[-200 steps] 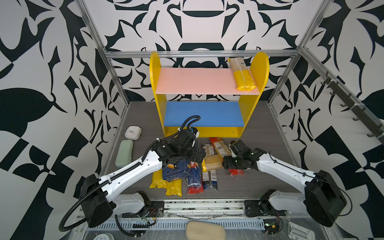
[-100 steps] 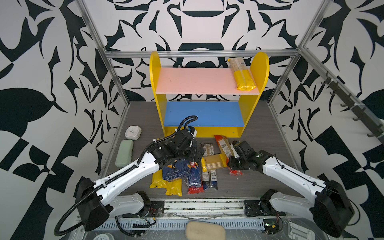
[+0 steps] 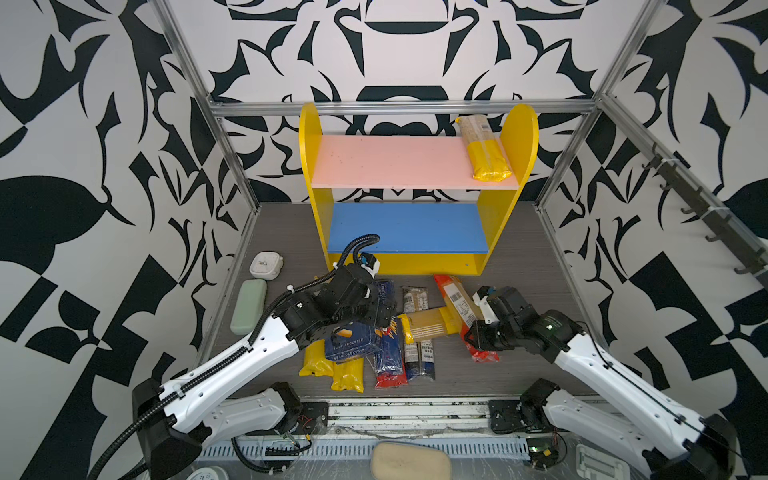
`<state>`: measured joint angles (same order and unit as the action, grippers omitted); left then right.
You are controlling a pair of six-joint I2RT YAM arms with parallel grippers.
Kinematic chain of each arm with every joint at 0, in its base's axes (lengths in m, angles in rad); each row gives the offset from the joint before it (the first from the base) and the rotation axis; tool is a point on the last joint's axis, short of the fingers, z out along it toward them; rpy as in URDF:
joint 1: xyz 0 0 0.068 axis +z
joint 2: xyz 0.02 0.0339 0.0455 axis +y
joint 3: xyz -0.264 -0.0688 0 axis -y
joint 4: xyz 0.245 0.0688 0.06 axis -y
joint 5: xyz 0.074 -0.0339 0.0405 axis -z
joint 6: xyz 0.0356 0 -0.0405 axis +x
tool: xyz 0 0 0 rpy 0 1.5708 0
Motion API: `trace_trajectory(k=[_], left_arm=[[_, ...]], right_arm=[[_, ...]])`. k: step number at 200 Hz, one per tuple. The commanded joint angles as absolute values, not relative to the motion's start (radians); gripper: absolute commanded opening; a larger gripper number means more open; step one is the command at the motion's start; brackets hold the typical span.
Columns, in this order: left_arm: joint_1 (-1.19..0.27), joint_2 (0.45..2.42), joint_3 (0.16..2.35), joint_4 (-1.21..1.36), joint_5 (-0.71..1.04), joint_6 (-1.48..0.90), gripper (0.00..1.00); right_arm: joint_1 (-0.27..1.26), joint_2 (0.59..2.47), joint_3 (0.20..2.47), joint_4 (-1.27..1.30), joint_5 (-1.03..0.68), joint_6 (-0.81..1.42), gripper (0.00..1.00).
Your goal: Place and organize the pasta boxes and bags onto the shelf
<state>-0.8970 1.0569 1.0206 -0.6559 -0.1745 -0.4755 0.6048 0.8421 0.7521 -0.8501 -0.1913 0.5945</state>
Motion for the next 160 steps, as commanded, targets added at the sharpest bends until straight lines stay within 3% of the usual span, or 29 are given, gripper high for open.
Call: trace_trajectory(k=[1, 65, 160], left_arm=[[-0.899, 1.025, 1.037, -0.71, -0.202, -0.49, 0.99], [-0.899, 1.021, 1.096, -0.764, -0.233, -0.482, 0.99], [-0.899, 1.062, 1.169, -0.782, -0.244, -0.471, 0.99]], right_arm=[[0.629, 0.76, 0.925, -0.823, -0.198, 0.575, 0.0], [0.68, 0.75, 1.218, -0.949, -0.172, 0.526, 0.0], [0.68, 0.946, 1.656, -1.002, -0.167, 0.416, 0.0]])
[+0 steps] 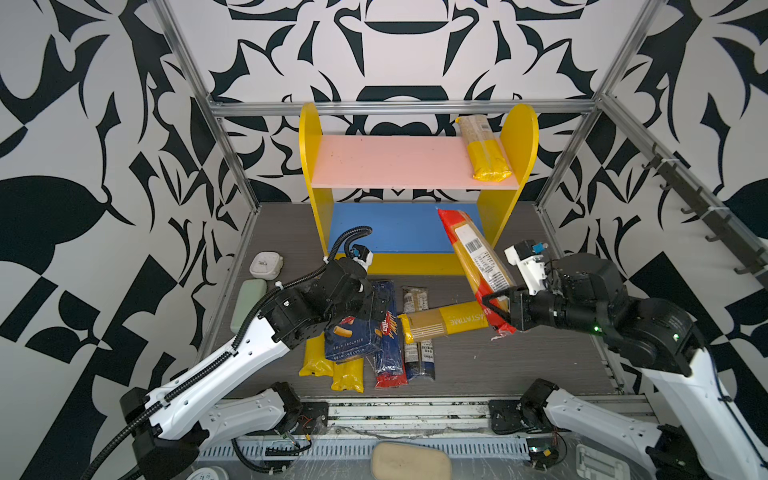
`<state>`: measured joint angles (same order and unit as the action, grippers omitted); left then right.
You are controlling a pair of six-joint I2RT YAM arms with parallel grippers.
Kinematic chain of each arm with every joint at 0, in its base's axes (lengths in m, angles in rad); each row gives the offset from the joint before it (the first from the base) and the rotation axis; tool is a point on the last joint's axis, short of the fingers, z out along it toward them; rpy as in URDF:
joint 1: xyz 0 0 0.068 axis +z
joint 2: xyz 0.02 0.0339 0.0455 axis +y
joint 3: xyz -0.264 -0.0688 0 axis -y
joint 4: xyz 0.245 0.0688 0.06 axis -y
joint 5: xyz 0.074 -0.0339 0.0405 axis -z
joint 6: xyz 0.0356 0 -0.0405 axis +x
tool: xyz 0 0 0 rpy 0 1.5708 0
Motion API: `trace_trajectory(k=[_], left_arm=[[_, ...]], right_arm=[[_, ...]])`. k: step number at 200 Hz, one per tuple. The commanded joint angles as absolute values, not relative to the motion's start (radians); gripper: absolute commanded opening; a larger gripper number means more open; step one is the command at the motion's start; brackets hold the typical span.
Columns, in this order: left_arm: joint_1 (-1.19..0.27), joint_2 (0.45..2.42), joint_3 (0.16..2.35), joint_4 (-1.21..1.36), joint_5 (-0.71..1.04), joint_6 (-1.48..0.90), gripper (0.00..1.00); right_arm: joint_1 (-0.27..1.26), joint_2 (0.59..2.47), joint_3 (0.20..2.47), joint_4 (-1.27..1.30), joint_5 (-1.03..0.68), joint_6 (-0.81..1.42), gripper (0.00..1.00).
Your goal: Place and organize the pasta boxes and bags onto the shelf
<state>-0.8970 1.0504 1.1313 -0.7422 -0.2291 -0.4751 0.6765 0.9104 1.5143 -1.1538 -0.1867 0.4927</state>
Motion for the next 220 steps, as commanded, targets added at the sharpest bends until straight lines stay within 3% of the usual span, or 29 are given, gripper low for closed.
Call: trace_trajectory(k=[1, 47, 163, 220], left_arm=[[-0.899, 1.062, 1.169, -0.782, -0.244, -0.471, 0.99], [-0.899, 1.093, 1.21, -0.776, -0.253, -0.454, 0.99], [-0.9, 1.125, 1.254, -0.74, -0.327, -0.431, 0.99], [-0.9, 1.147, 1.253, -0.733, -0.325, -0.419, 0.99]], right_arm=[[0.68, 0.948, 1.661, -1.002, -0.167, 0.414, 0.0], [0.68, 1.15, 1.899, -0.994, -0.098, 0.327, 0.0], [0.68, 1.754, 2.653, -0.853, 0.286, 0.061, 0.0], [0.68, 1.857, 2.71, -0.744, 0.411, 0.028, 0.0]])
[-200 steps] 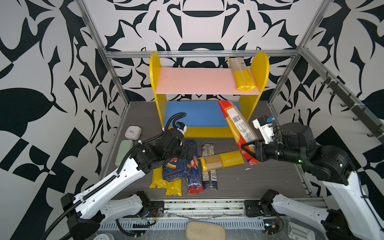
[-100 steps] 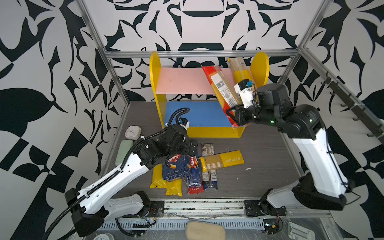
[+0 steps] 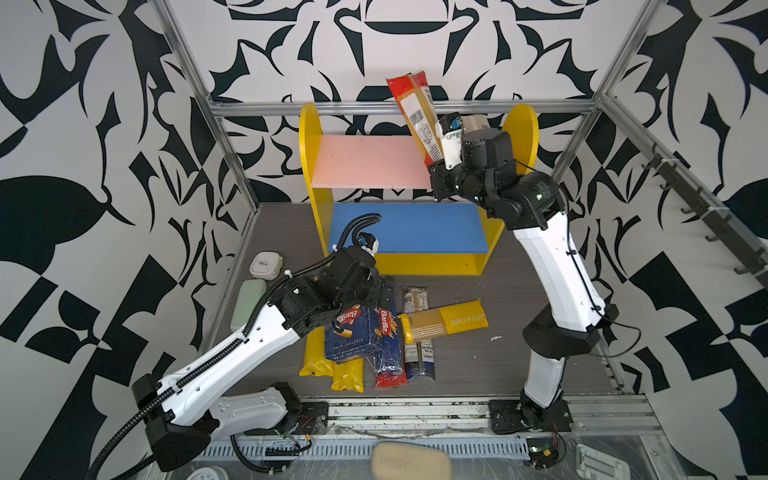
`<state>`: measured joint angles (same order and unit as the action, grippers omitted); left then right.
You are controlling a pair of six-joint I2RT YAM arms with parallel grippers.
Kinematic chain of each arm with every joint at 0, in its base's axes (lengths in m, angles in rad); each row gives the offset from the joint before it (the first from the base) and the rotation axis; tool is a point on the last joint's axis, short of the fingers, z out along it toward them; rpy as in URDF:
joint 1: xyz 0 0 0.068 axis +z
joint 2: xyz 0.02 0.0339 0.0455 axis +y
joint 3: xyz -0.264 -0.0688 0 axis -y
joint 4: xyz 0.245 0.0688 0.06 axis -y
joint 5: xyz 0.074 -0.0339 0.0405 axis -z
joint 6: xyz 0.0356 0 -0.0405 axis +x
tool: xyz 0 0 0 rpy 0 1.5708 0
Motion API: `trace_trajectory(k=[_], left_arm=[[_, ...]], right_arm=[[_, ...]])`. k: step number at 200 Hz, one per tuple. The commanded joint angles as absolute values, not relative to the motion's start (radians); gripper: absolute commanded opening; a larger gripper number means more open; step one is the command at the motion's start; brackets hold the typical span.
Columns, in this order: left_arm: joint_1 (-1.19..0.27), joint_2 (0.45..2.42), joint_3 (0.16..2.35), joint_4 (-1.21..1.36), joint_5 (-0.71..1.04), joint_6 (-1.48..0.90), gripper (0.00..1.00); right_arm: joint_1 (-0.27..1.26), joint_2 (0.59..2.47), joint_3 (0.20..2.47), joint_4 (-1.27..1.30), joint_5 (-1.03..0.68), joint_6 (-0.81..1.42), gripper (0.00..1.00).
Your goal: Place and organize the pasta boxes and bags onto the shelf
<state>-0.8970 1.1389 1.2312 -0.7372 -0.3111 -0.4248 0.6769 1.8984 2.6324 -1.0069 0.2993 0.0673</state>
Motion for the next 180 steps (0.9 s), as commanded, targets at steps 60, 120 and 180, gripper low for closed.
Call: trace_trajectory(k=[60, 120, 180], left_arm=[[-0.899, 1.148, 1.252, -0.702, -0.328, -0.414, 0.99], [-0.898, 1.166, 1.258, -0.709, -0.328, -0.397, 0.99], [-0.899, 1.181, 1.257, -0.708, -0.325, -0.394, 0.99]], right_arm=[[0.668, 1.897, 2.73, -0.727, 0.479, 0.004, 0.01], [0.586, 1.916, 2.744, -0.781, 0.439, 0.072, 0.09], [0.54, 1.924, 2.732, -0.828, 0.36, 0.11, 0.51]])
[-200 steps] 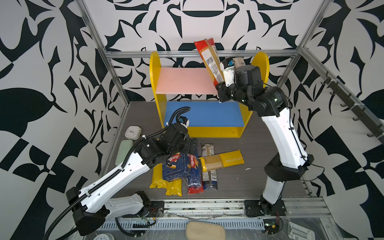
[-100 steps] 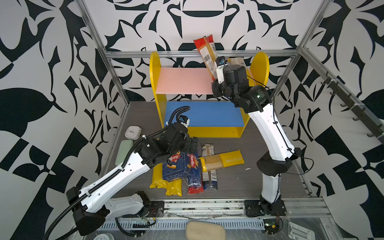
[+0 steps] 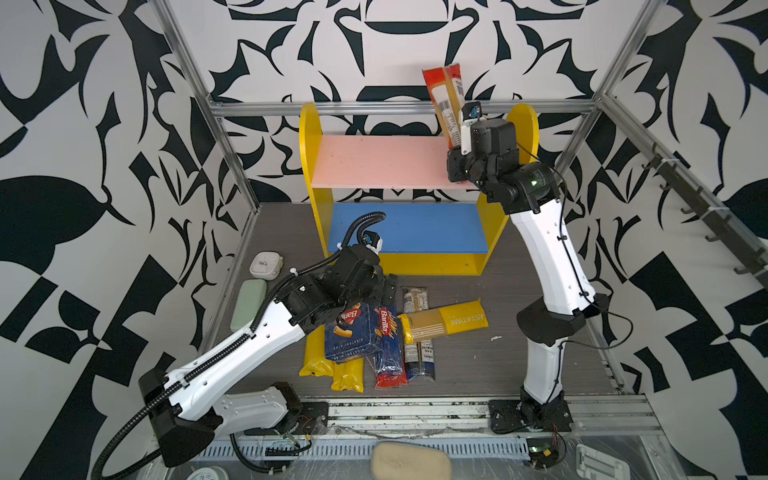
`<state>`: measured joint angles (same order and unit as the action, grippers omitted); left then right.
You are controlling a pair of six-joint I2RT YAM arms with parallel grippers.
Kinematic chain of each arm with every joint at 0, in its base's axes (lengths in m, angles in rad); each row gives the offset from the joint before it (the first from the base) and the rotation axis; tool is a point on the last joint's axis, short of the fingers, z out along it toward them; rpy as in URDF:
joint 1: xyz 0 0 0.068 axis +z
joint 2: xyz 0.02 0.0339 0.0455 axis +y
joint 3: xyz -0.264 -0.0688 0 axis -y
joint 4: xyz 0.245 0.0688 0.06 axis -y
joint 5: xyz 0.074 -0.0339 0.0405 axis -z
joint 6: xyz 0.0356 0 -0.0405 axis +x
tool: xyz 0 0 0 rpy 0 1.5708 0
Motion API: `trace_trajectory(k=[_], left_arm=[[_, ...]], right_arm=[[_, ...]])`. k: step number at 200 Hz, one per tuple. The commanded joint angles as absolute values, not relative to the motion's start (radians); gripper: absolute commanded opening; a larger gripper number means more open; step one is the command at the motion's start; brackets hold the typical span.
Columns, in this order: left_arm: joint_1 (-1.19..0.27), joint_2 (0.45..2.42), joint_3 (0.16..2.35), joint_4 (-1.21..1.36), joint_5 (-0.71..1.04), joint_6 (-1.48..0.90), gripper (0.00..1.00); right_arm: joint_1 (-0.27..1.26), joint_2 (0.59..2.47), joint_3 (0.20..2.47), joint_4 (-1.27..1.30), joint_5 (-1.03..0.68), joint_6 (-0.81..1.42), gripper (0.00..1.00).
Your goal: Place and organize the pasta boxes and bags onto the shelf
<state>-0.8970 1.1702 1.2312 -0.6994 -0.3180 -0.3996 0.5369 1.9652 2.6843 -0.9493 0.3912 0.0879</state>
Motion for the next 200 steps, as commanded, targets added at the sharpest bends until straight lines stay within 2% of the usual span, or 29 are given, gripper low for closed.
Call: trace_trajectory(k=[1, 10, 19, 30, 110, 121, 157, 200], left_arm=[[-0.899, 1.181, 1.259, -0.708, -0.326, -0.395, 0.99], [-0.898, 1.182, 1.259, -0.708, -0.325, -0.393, 0.99], [-0.899, 1.184, 1.259, -0.707, -0.322, -0.393, 0.99], [-0.899, 1.185, 1.26, -0.709, -0.324, -0.392, 0.99], [-0.899, 1.151, 1.246, -0.726, -0.339, -0.39, 0.99], [-0.899, 1.138, 1.237, -0.732, -0.345, -0.394, 0.99], [-0.899, 1.058, 1.185, -0.758, -0.374, -0.417, 0.99], [-0.897, 0.962, 1.129, -0.81, -0.411, -0.435, 0.99]], right_arm=[[0.54, 1.924, 2.732, -0.828, 0.358, 0.111, 0.53], [0.54, 1.924, 2.729, -0.833, 0.34, 0.112, 0.72], [0.54, 1.925, 2.729, -0.835, 0.322, 0.114, 0.74], [0.539, 1.925, 2.729, -0.837, 0.319, 0.117, 0.83], [0.569, 1.836, 2.705, -0.914, 0.301, 0.141, 0.88], [0.607, 1.783, 2.631, -0.909, 0.332, 0.136, 0.89], [0.809, 1.54, 2.18, -0.814, 0.491, 0.122, 0.89], [1.008, 1.319, 1.736, -0.818, 0.608, 0.302, 0.89]])
